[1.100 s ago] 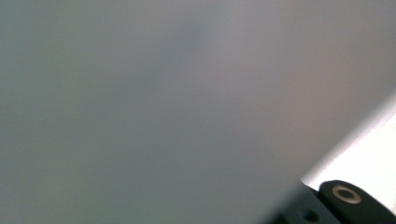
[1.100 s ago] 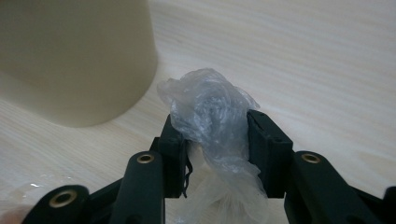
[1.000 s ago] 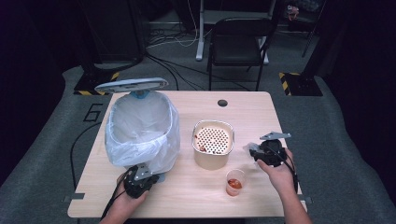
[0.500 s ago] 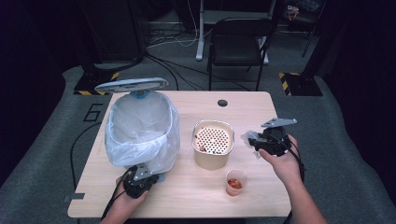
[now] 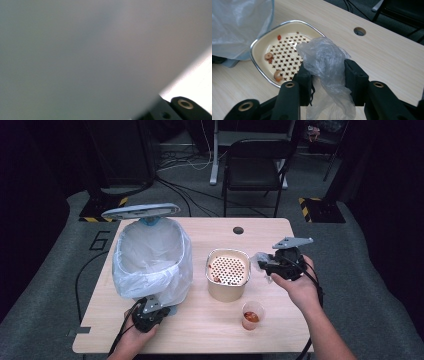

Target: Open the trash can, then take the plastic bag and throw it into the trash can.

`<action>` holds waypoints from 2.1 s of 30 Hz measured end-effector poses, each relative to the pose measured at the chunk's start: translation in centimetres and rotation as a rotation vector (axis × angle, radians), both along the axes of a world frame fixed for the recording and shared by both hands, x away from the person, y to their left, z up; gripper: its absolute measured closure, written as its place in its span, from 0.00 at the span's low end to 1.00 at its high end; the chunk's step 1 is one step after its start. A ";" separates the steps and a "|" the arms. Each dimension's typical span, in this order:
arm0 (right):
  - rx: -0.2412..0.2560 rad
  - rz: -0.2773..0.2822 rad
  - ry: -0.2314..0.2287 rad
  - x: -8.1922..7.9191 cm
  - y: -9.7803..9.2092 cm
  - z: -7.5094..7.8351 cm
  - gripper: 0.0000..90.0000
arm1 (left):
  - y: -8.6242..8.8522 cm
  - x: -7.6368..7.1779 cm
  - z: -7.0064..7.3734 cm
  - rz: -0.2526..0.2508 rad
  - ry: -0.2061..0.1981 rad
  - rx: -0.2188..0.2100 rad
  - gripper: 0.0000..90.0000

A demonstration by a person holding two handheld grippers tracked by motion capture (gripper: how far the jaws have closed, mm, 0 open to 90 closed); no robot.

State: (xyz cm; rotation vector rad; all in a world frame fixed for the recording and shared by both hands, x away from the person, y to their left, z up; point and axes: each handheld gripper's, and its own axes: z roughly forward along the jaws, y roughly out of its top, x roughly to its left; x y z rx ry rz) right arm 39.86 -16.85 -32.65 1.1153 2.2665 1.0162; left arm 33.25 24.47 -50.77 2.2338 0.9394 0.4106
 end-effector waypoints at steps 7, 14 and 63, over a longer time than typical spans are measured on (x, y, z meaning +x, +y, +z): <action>-0.008 0.076 -0.033 -0.1 2.5 2.0 0.68 | 0.0 0.0 -0.1 -0.001 -0.003 -0.007 1.00; -0.017 0.122 -0.046 -0.3 4.8 3.4 0.68 | 0.1 0.0 0.0 -0.002 -0.001 -0.004 1.00; 0.065 0.399 -0.063 2.4 19.1 6.6 0.68 | -0.1 -0.2 -0.3 0.029 -0.002 -0.059 1.00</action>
